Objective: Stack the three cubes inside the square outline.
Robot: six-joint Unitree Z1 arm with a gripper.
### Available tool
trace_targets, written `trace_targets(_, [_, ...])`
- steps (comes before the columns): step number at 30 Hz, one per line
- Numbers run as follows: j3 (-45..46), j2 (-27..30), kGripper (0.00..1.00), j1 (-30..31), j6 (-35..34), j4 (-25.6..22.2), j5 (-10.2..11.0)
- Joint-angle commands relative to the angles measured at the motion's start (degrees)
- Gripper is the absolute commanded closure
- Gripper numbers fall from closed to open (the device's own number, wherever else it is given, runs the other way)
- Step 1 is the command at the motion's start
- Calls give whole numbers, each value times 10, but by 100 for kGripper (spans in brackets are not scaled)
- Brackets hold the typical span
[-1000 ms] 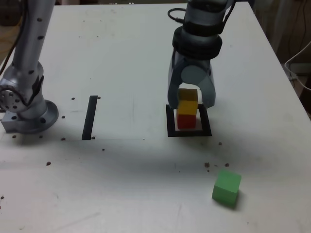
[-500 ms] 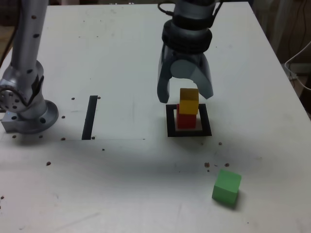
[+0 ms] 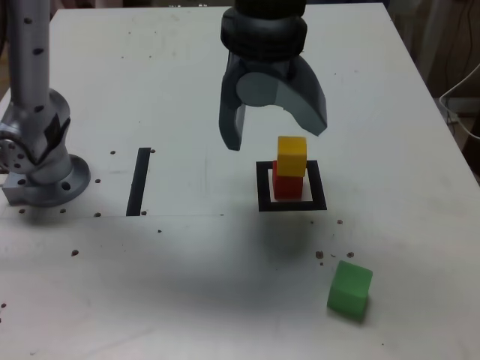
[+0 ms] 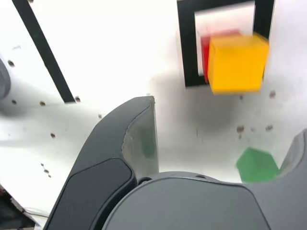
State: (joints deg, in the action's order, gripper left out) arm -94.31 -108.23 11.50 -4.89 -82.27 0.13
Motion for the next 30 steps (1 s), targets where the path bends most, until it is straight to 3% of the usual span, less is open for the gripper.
trace_targets(1, [-15,-3,0,27,-13,-3,-3])
trace_targets(5, [-44,-25,0,77,-31,-7,-9])
trace_targets(11, [-101,-82,0,136,-45,-16,-40])
trace_targets(21, [-146,-160,0,184,-57,-10,-54])
trace_targets(26, [-157,-189,0,186,-42,4,-51])
trace_targets(30, [-173,-206,1,183,-33,17,-31])
